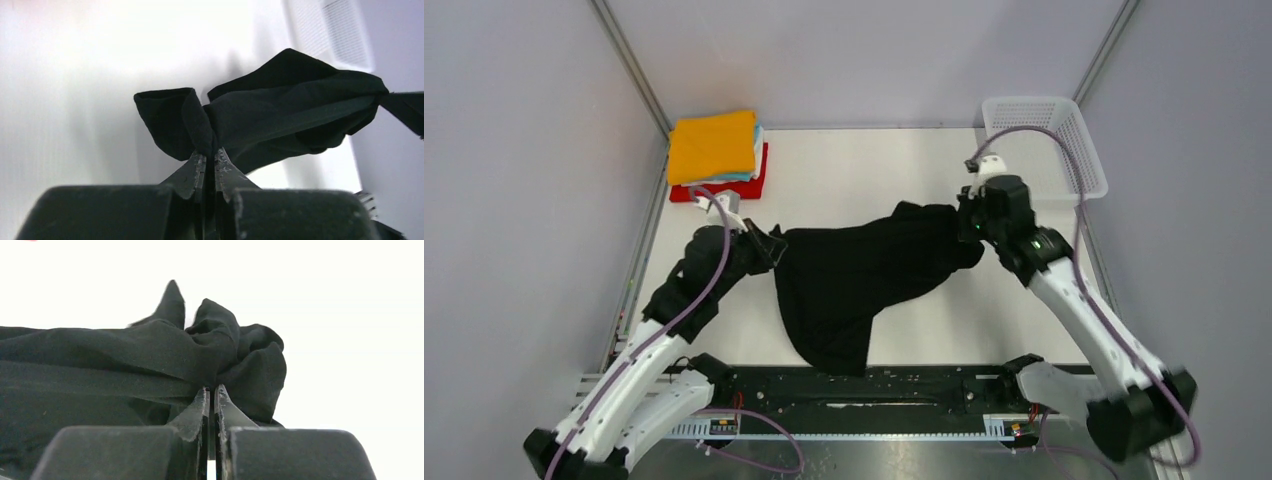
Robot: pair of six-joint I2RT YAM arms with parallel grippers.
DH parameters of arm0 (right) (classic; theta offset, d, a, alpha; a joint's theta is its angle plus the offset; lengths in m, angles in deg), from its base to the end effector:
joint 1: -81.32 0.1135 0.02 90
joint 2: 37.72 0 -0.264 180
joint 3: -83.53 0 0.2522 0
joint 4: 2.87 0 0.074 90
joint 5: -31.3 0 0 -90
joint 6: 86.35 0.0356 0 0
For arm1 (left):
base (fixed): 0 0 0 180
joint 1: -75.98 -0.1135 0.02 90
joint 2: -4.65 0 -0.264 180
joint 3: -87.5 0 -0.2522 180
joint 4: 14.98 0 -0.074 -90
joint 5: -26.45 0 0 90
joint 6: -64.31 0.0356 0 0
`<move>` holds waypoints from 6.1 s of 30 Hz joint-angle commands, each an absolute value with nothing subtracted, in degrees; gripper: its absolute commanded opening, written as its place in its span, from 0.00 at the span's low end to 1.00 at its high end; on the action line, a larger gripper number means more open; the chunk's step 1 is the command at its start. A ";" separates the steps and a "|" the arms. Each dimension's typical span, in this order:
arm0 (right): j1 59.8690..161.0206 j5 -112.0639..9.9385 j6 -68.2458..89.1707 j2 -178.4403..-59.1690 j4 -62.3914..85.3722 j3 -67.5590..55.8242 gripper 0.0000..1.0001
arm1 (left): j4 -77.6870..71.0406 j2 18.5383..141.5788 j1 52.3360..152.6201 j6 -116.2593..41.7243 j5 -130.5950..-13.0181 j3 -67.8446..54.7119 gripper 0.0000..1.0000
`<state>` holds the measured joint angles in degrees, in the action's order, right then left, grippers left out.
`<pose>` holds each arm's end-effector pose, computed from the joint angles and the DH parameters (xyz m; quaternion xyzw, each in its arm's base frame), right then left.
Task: Fold and stack the t-shirts
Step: Flatten out the tshirt
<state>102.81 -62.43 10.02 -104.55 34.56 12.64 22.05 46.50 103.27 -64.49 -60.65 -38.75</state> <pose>0.2420 0.0928 0.3138 -0.1005 0.8743 0.0863 0.4670 0.1513 -0.0760 0.2951 -0.0981 0.8381 -0.2745 0.4611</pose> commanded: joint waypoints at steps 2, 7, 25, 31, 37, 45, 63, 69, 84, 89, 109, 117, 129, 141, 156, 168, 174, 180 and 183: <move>102.84 -62.33 8.23 -86.62 33.07 8.59 0.00 | 20.36 40.70 103.19 -57.60 -59.60 -24.08 0.00; 102.85 -53.43 8.31 -75.02 36.22 2.94 0.00 | 16.64 35.05 103.22 -55.95 -64.93 -15.15 0.00; 102.87 -64.76 25.46 -69.69 41.51 14.23 0.08 | 18.70 44.95 103.10 -53.12 -37.92 -17.66 0.00; 102.55 -71.51 24.81 -92.69 31.67 20.82 0.55 | 16.26 70.84 88.57 -57.22 -43.24 -21.51 0.00; 102.07 -73.34 23.75 -105.96 32.01 14.51 0.99 | 17.19 82.01 85.03 -58.15 -51.02 -17.54 0.99; 100.86 -76.88 28.18 -94.25 14.55 29.48 0.99 | 21.04 71.22 84.96 -60.67 -58.48 -25.80 0.99; 97.23 -56.08 33.91 -107.89 23.05 32.57 0.85 | 37.86 46.61 101.11 -77.66 -60.54 -55.09 0.98; 97.18 -64.31 33.04 -108.71 26.07 30.73 0.86 | 41.59 46.90 106.12 -84.89 -60.06 -57.64 0.90; 93.22 -66.75 33.44 -115.95 26.95 26.03 0.87 | 56.01 51.02 123.27 -95.97 -54.40 -51.06 0.84; 92.69 -65.53 33.29 -116.88 26.36 26.16 0.87 | 48.19 57.39 124.71 -95.56 -50.14 -51.12 0.86; 88.92 -62.50 32.70 -124.31 25.40 22.20 0.76 | 42.30 66.41 121.59 -87.46 -42.96 -43.20 0.00; 89.03 -57.81 31.83 -132.00 26.67 16.15 0.69 | 44.17 57.54 115.85 -84.19 -41.82 -44.76 0.00; 88.88 -55.80 20.29 -135.66 34.27 7.55 0.66 | 45.89 55.40 110.72 -80.16 -39.60 -42.72 0.00; 89.64 -46.26 -11.06 -140.41 44.02 0.13 0.65 | 41.72 54.15 102.15 -73.52 -42.60 -41.73 0.00; 94.01 -50.71 -14.31 -148.45 53.50 -8.99 0.58 | 40.08 53.15 100.37 -72.10 -44.43 -41.72 0.00; 96.27 -59.17 -17.83 -150.06 63.06 -9.85 0.56 | 40.77 49.40 100.32 -72.01 -44.99 -41.64 0.00; 96.34 -59.92 -23.20 -153.83 66.17 -15.88 0.56 | 41.29 47.56 100.32 -72.31 -45.03 -42.07 0.00; 96.52 -59.20 -18.67 -150.39 60.85 -10.90 0.49 | 41.06 47.39 100.32 -73.06 -44.77 -42.40 0.00; 96.53 -58.89 -18.75 -148.32 59.04 -7.89 0.39 | 41.23 47.29 100.32 -72.85 -44.53 -42.19 0.00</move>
<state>95.95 -59.11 -19.44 -152.70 60.39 -10.72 42.48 47.90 100.64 -72.69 -45.02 -43.45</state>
